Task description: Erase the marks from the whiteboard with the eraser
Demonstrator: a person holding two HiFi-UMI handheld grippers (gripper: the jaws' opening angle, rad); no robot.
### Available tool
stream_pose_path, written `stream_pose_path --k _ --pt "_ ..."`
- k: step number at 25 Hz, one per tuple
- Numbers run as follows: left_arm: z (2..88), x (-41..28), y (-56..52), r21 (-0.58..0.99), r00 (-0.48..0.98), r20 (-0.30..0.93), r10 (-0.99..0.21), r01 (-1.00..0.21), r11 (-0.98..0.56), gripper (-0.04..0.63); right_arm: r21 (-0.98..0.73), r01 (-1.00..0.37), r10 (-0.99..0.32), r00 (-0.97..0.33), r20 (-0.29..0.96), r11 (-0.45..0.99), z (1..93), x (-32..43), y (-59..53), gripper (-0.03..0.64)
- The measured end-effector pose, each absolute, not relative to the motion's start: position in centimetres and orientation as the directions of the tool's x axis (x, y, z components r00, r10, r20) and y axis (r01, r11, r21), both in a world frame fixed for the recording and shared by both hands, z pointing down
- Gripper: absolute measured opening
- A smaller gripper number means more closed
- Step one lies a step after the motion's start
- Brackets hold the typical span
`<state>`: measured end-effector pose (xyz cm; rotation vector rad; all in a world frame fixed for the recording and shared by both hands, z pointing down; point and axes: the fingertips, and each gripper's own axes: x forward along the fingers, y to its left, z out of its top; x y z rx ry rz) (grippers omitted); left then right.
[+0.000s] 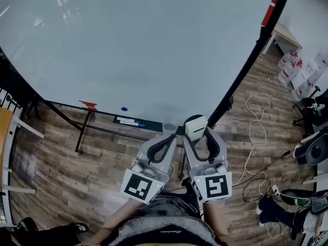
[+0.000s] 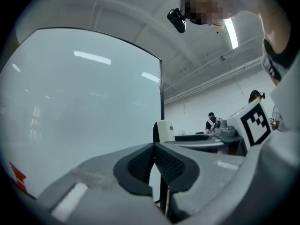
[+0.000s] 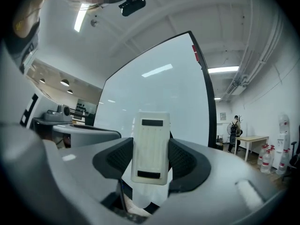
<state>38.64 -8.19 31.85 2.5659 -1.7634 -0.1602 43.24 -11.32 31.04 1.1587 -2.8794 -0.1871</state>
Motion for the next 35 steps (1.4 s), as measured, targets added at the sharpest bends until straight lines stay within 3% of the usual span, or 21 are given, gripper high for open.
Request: stream_pose_path --k 10,20,35 --pt "32.0 36.7 -11.8 0.072 0.491 -0.062 -0.869 -0.866 -0.494 0.003 0.105 -0.795 -0.798 -0.603 -0.019 0.598 31.4 41.8 -15.4 0.238" --pt "32.0 35.5 -13.4 0.077 0.476 -0.078 -0.876 -0.873 -0.481 0.003 0.097 -0.869 -0.873 -0.488 -0.016 0.484 30.9 45.1 -19.1 0.238" --pt "31.7 38.4 -18.5 0.091 0.424 -0.053 -0.904 -0.899 -0.428 0.003 0.085 -0.837 -0.837 -0.545 -0.044 0.540 29.3 47.5 -23.2 0.238"
